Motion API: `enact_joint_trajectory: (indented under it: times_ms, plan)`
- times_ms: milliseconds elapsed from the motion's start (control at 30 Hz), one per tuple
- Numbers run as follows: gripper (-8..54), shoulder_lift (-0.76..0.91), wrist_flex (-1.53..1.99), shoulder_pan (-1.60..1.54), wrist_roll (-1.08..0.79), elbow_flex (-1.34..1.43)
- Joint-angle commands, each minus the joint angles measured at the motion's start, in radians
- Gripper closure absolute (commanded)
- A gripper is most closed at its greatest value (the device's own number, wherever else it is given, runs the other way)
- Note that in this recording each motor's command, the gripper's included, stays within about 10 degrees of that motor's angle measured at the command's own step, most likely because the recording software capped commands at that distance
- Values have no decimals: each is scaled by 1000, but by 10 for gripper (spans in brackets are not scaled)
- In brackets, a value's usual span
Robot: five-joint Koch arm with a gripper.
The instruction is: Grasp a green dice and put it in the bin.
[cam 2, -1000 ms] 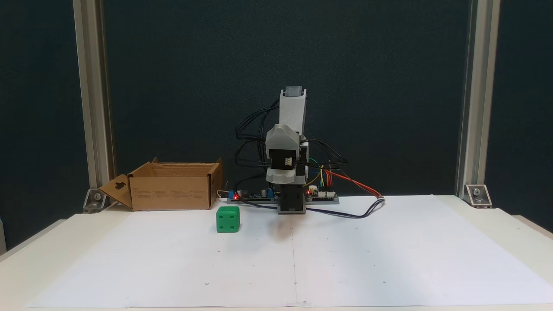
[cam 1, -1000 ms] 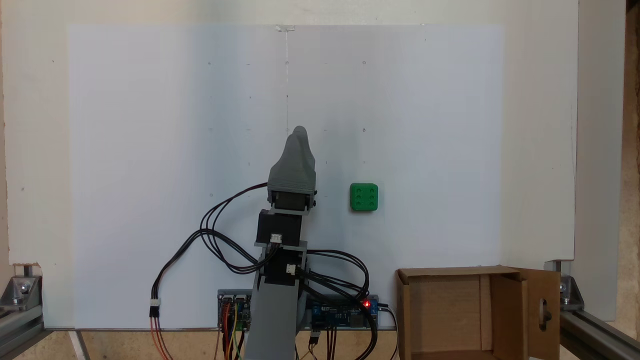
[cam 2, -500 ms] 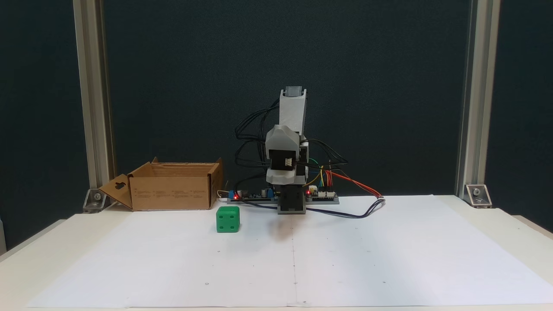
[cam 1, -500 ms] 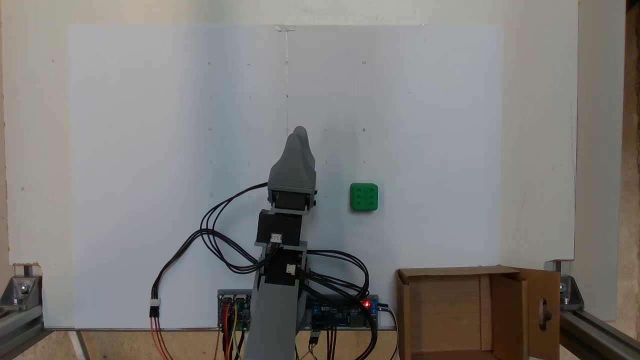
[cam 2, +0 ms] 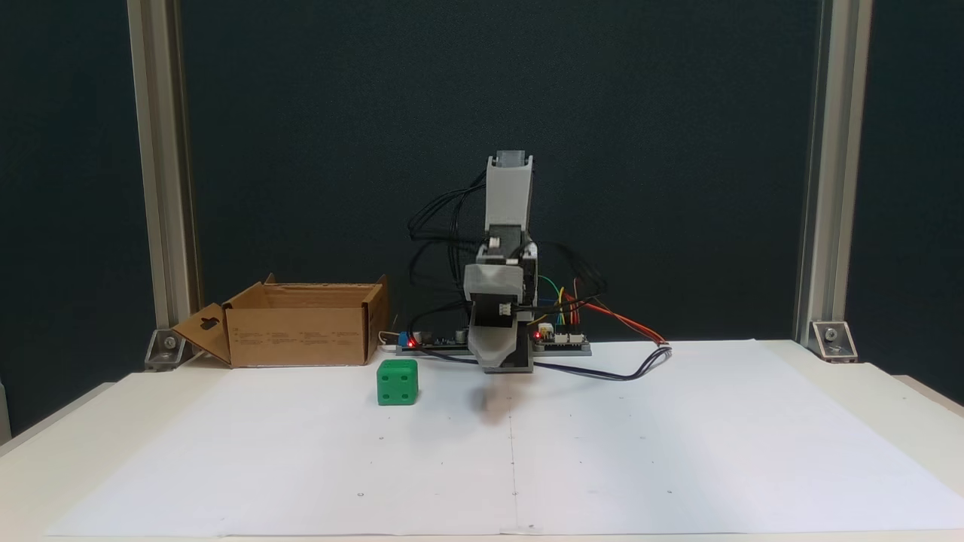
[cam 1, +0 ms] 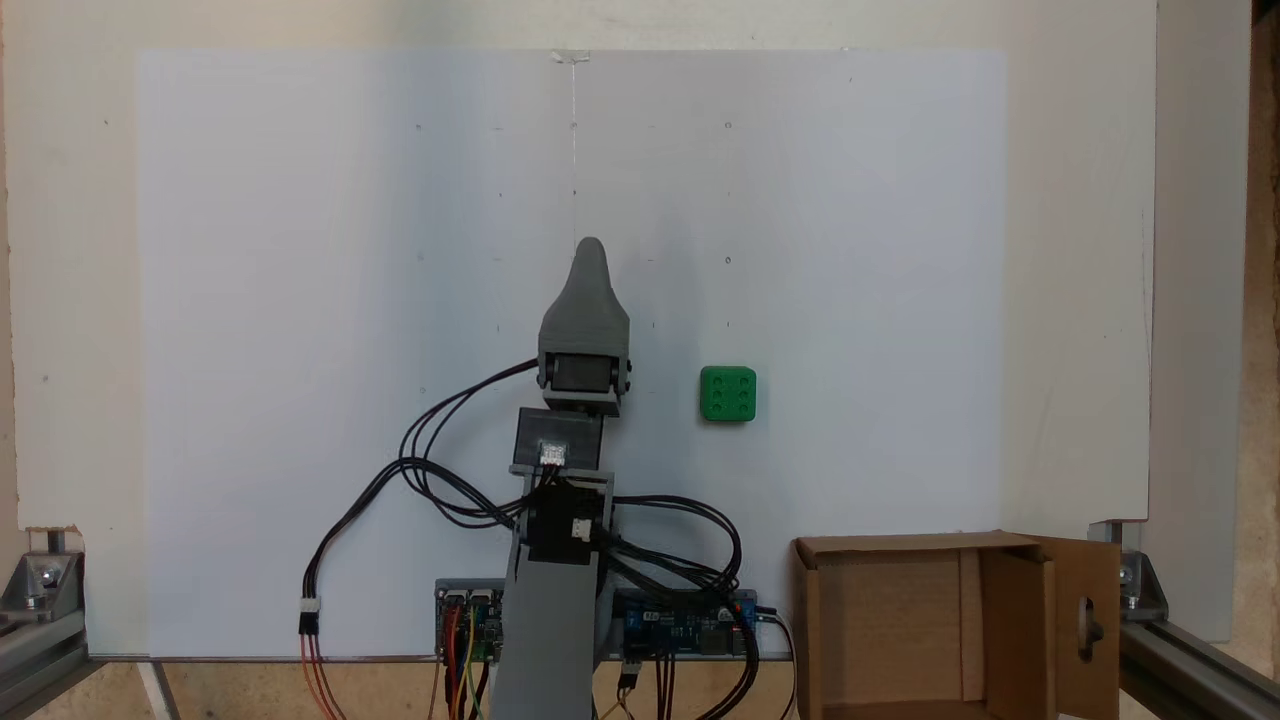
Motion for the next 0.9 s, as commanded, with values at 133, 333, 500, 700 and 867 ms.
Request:
enact_joint_trajectory:
  times_ms: [133, 333, 500, 700, 867]
  plan:
    - [18, 92, 420, -8, 6, -238]
    - [23, 97, 820, 20, 32, -449]
    - [25, 95, 1150, 55, 38, -626]
    - [25, 15, 1534, 100, 74, -894]
    - [24, -118, 1842, 161, 75, -1072]
